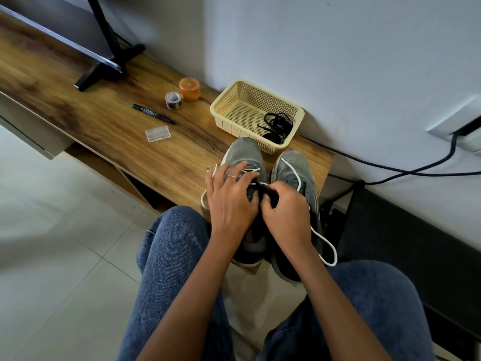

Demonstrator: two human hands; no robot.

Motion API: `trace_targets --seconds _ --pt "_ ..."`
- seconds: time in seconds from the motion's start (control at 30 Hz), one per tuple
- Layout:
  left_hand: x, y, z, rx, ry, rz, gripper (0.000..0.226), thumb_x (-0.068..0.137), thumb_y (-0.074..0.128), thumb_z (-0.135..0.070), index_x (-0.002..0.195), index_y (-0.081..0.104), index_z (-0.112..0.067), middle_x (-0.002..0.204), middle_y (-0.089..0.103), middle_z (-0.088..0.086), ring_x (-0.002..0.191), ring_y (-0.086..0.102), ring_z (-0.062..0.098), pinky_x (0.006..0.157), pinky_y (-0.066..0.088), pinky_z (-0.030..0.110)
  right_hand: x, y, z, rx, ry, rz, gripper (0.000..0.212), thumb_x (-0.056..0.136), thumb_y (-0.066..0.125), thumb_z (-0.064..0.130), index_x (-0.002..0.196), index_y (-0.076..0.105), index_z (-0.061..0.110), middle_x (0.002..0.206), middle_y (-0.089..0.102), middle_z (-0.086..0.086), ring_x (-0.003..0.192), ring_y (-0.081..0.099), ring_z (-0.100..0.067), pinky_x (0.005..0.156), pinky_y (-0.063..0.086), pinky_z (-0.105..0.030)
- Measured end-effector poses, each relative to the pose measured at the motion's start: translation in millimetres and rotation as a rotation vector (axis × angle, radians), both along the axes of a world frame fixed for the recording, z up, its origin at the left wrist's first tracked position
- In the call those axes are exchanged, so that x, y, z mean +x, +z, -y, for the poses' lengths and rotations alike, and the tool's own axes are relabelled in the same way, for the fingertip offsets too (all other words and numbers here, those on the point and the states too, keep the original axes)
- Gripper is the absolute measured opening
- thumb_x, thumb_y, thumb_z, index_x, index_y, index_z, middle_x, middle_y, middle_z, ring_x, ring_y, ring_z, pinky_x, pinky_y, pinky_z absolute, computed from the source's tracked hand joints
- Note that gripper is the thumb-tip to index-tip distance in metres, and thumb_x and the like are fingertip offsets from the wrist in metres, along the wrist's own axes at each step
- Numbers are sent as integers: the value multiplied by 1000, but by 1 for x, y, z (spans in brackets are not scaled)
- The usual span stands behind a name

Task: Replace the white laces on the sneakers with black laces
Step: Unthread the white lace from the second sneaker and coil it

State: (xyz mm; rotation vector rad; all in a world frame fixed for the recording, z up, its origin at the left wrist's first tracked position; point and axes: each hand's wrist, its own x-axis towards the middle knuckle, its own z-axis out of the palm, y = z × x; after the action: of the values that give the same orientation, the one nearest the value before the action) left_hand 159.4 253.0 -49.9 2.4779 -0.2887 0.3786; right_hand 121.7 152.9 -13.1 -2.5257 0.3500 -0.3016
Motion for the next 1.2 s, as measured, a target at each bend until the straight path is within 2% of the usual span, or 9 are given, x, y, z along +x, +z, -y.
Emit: trace_targets --seconds 0.3,0.43,0.5,0.57,0.63,0.73,0.8,0.93,1.2 --pt "1 4 2 -112 60 32 9 88 63 -13 87 71 -11 80 70 2 79 65 20 119 -8 27 -2 2 -1 4 -7 -7 10 88 58 14 94 65 9 88 66 -4 79 61 -20 68 49 -35" --pt "-4 9 7 -328 109 -43 9 98 51 -14 94 59 -11 77 62 -4 70 60 19 118 22 37 -2 2 -4 17 -33 6 9 88 58 13 94 65 10 88 66 -3 79 61 -20 67 49 -34" --pt "-6 16 9 -504 187 -110 8 102 42 -22 99 49 -22 86 59 -8 78 60 14 91 50 42 -2 2 -5 23 -43 22 10 87 58 12 95 65 11 88 67 -3 80 62 -19 68 49 -33" --pt "-6 21 10 -632 296 -124 5 103 36 -26 102 41 -28 86 60 -15 77 61 1 72 54 39 -3 1 -5 27 -47 29 12 87 58 11 97 66 10 91 68 -4 83 63 -20 69 50 -32" --pt "-5 22 8 -707 354 -114 5 103 37 -20 103 42 -23 82 57 -21 74 59 -8 70 54 36 -3 1 -4 24 -53 18 13 88 58 11 97 66 9 92 68 -5 84 63 -22 71 50 -34" --pt "-5 22 3 -525 259 -17 16 96 48 -18 112 50 -17 89 55 -17 85 56 1 84 49 37 -3 1 -3 19 -52 17 14 89 57 11 99 66 9 94 68 -6 86 63 -22 72 50 -34" --pt "-4 17 2 -275 171 35 27 89 57 -25 116 57 -21 105 58 -12 110 51 14 103 31 39 -2 1 -3 16 -36 17 14 89 57 12 100 66 10 95 68 -5 87 62 -22 74 50 -35" --pt "-3 6 3 36 53 21 28 76 71 -29 104 71 -28 137 54 -5 132 33 22 107 11 45 -2 0 -3 20 -29 25 12 88 58 13 96 66 10 90 67 -5 82 62 -21 71 49 -35" --pt "-2 4 1 5 151 43 9 86 66 -29 86 75 -29 112 67 -12 122 48 20 109 10 47 -5 0 -4 10 -9 19 15 88 57 10 100 66 9 96 67 -7 88 61 -23 75 46 -32"
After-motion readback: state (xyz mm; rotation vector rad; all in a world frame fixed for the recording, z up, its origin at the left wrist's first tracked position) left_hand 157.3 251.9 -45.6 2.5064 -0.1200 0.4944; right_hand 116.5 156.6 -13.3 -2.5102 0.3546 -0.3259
